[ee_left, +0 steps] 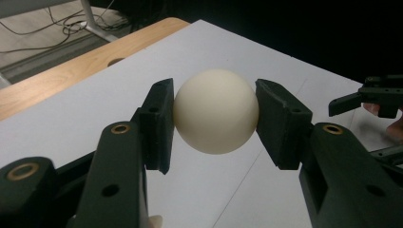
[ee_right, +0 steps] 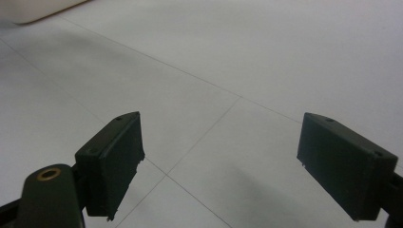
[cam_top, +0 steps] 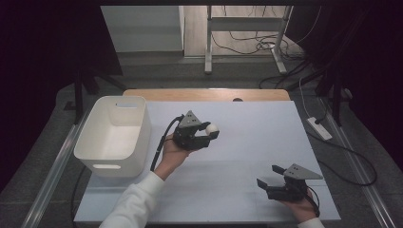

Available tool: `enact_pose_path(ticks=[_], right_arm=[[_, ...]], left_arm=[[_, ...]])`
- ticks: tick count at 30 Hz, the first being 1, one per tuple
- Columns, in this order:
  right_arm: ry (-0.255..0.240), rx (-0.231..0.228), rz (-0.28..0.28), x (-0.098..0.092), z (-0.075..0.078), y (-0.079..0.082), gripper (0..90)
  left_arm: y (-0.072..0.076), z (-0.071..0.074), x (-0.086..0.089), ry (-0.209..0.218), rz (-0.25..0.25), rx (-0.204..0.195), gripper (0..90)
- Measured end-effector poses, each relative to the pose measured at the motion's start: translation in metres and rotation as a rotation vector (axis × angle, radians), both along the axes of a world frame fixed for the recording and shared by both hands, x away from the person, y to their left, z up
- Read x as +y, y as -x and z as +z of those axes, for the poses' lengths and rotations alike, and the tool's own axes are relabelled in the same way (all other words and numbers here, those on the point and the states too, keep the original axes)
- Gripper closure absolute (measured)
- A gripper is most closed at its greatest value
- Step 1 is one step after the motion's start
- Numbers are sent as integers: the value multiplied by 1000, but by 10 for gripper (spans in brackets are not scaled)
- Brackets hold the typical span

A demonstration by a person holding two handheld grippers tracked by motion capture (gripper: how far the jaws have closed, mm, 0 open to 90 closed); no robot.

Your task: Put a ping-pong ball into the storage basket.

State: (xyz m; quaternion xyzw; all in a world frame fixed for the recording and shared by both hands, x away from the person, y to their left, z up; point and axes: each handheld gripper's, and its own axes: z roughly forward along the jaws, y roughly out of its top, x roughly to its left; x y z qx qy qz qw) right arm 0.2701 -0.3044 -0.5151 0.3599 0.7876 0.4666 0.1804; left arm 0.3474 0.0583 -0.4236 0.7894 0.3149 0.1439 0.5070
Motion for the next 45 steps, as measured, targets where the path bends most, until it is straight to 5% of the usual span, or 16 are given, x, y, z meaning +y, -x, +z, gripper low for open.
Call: enact_pose_path(ticks=[45], right_arm=[[-1,-1,6,1,1,0,153]], left_arm=[[8,23,44,4,75,-47,508]])
